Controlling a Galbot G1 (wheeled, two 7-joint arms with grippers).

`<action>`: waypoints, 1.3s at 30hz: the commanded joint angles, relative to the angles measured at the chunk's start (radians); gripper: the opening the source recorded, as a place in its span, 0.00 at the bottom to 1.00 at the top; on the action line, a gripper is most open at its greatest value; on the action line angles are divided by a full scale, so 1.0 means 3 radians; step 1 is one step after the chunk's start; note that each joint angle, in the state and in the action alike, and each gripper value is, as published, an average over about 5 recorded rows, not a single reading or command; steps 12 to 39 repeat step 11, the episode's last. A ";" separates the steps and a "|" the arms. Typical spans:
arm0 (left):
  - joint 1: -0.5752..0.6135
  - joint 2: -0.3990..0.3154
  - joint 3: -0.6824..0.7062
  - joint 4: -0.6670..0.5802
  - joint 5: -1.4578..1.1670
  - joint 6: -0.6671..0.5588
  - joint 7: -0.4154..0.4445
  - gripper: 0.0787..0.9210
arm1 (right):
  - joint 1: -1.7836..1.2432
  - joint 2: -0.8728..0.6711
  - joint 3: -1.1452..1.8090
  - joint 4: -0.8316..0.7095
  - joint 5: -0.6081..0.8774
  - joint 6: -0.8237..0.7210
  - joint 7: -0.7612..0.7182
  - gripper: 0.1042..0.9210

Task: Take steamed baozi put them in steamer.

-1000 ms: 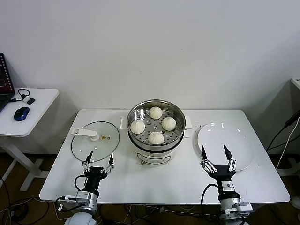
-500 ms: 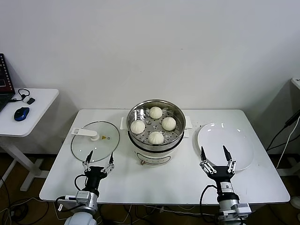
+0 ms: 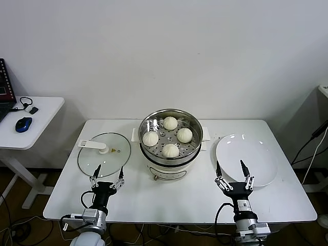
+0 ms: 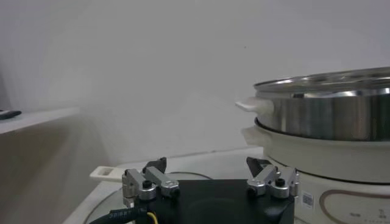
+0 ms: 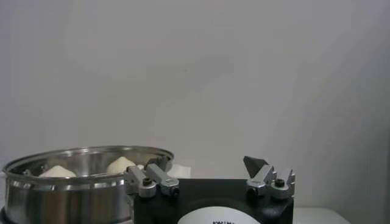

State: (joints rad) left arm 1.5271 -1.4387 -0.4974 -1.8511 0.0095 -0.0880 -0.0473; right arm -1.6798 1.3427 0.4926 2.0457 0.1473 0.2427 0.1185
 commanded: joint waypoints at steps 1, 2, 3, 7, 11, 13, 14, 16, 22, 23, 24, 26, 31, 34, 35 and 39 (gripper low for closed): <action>0.0005 0.0003 0.0003 0.0004 -0.0004 -0.0005 -0.0001 0.88 | -0.0007 0.0006 -0.0025 -0.0001 -0.0016 -0.0002 0.0009 0.88; 0.0006 0.0003 0.0004 0.0006 -0.0004 -0.0006 -0.0001 0.88 | -0.0007 0.0006 -0.0028 -0.0001 -0.0019 -0.0003 0.0009 0.88; 0.0008 0.0002 0.0006 0.0008 -0.0004 -0.0007 -0.0002 0.88 | -0.0007 0.0006 -0.0030 0.0000 -0.0021 -0.0004 0.0009 0.88; 0.0011 -0.0002 0.0010 0.0011 -0.0003 -0.0008 -0.0005 0.88 | -0.0003 0.0008 -0.0036 -0.0002 -0.0030 -0.0004 0.0010 0.88; 0.0011 -0.0008 0.0013 0.0008 0.0000 -0.0007 -0.0008 0.88 | -0.0002 0.0007 -0.0041 -0.0007 -0.0036 -0.0003 0.0010 0.88; 0.0011 -0.0008 0.0013 0.0008 0.0000 -0.0007 -0.0008 0.88 | -0.0002 0.0007 -0.0041 -0.0007 -0.0036 -0.0003 0.0010 0.88; 0.0011 -0.0008 0.0013 0.0008 0.0000 -0.0007 -0.0008 0.88 | -0.0002 0.0007 -0.0041 -0.0007 -0.0036 -0.0003 0.0010 0.88; 0.0011 -0.0008 0.0013 0.0008 0.0000 -0.0007 -0.0008 0.88 | -0.0002 0.0007 -0.0041 -0.0007 -0.0036 -0.0003 0.0010 0.88; 0.0011 -0.0008 0.0013 0.0008 0.0000 -0.0007 -0.0008 0.88 | -0.0002 0.0007 -0.0041 -0.0007 -0.0036 -0.0003 0.0010 0.88; 0.0011 -0.0008 0.0013 0.0008 0.0000 -0.0007 -0.0008 0.88 | -0.0002 0.0007 -0.0041 -0.0007 -0.0036 -0.0003 0.0010 0.88; 0.0011 -0.0008 0.0013 0.0008 0.0000 -0.0007 -0.0008 0.88 | -0.0002 0.0007 -0.0041 -0.0007 -0.0036 -0.0003 0.0010 0.88; 0.0011 -0.0008 0.0013 0.0008 0.0000 -0.0007 -0.0008 0.88 | -0.0002 0.0007 -0.0041 -0.0007 -0.0036 -0.0003 0.0010 0.88; 0.0011 -0.0008 0.0013 0.0008 0.0000 -0.0007 -0.0008 0.88 | -0.0002 0.0007 -0.0041 -0.0007 -0.0036 -0.0003 0.0010 0.88; 0.0011 -0.0008 0.0013 0.0008 0.0000 -0.0007 -0.0008 0.88 | -0.0002 0.0007 -0.0041 -0.0007 -0.0036 -0.0003 0.0010 0.88; 0.0011 -0.0008 0.0013 0.0008 0.0000 -0.0007 -0.0008 0.88 | -0.0002 0.0007 -0.0041 -0.0007 -0.0036 -0.0003 0.0010 0.88; 0.0011 -0.0008 0.0013 0.0008 0.0000 -0.0007 -0.0008 0.88 | -0.0002 0.0007 -0.0041 -0.0007 -0.0036 -0.0003 0.0010 0.88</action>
